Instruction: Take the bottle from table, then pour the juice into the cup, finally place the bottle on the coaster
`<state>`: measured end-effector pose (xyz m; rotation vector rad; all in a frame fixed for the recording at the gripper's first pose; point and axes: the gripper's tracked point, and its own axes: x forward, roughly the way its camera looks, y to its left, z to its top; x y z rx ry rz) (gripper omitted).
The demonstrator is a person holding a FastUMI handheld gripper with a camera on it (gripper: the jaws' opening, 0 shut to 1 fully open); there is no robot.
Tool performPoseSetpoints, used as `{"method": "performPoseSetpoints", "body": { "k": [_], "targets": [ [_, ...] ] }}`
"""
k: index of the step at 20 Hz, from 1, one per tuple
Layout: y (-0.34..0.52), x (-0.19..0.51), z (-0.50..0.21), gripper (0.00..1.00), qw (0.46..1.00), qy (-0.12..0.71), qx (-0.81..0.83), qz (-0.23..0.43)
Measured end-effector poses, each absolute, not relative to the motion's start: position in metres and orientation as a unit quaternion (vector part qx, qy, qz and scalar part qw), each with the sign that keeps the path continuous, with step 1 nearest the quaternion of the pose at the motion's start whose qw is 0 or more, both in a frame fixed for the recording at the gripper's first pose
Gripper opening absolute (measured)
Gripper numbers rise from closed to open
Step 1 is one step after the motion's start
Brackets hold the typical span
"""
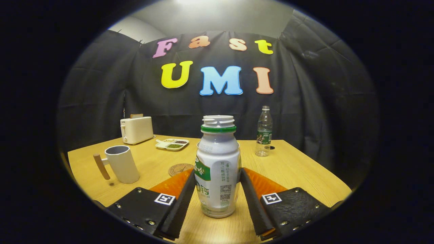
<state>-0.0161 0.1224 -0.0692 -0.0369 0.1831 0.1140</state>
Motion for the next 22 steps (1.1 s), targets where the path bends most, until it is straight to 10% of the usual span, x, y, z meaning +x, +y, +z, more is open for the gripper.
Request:
{"method": "performPoseSetpoints", "body": {
  "k": [22],
  "targets": [
    [0.139,-0.014,-0.022,0.76,0.996,0.044,-0.067,0.049]
  ]
}}
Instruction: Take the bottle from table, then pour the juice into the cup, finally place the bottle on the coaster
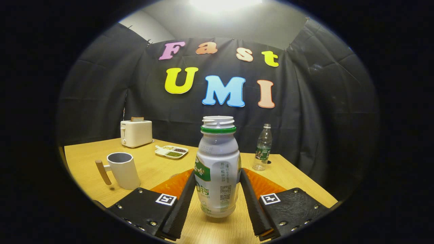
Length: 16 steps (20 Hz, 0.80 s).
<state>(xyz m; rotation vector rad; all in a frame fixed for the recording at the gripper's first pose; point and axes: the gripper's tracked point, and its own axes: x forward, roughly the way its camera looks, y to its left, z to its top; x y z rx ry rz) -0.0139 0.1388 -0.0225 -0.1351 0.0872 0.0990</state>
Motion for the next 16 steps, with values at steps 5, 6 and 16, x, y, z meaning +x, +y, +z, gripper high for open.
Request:
{"method": "performPoseSetpoints", "body": {
  "k": [5,6,16],
  "targets": [
    [0.15,-0.006,-0.002,0.75,0.991,0.025,-0.127,0.038],
    [0.153,-0.005,0.002,0.75,0.989,0.021,-0.144,0.036],
    [0.201,0.009,0.019,0.75,0.946,-0.005,-0.323,0.039]
  ]
}}
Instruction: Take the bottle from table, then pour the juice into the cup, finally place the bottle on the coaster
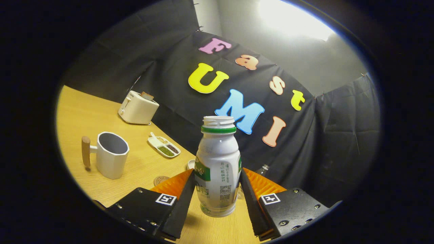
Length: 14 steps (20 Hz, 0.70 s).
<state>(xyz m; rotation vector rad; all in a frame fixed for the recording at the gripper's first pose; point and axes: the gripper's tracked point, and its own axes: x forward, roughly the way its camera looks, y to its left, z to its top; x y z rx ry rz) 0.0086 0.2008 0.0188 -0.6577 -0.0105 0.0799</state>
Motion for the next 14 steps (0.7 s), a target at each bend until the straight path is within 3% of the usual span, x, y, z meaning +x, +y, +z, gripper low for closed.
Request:
{"method": "performPoseSetpoints", "body": {
  "k": [14],
  "targets": [
    [0.261,0.029,-0.002,0.76,0.868,-0.004,-0.49,0.073]
  ]
}}
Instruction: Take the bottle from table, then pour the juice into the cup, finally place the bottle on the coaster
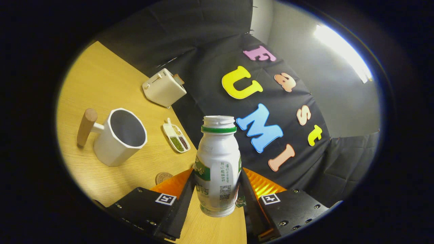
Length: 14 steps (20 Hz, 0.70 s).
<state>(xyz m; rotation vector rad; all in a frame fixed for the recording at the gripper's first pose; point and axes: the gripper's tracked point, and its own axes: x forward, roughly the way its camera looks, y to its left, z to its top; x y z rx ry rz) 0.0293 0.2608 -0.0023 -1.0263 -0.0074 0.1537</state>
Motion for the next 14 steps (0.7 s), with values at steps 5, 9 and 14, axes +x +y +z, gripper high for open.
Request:
{"method": "performPoseSetpoints", "body": {
  "k": [5,9,14],
  "targets": [
    [0.269,0.031,-0.008,0.76,0.827,-0.013,-0.558,0.068],
    [0.277,0.028,-0.014,0.75,0.799,-0.023,-0.597,0.071],
    [0.281,0.029,-0.015,0.76,0.779,-0.028,-0.623,0.068]
  ]
}}
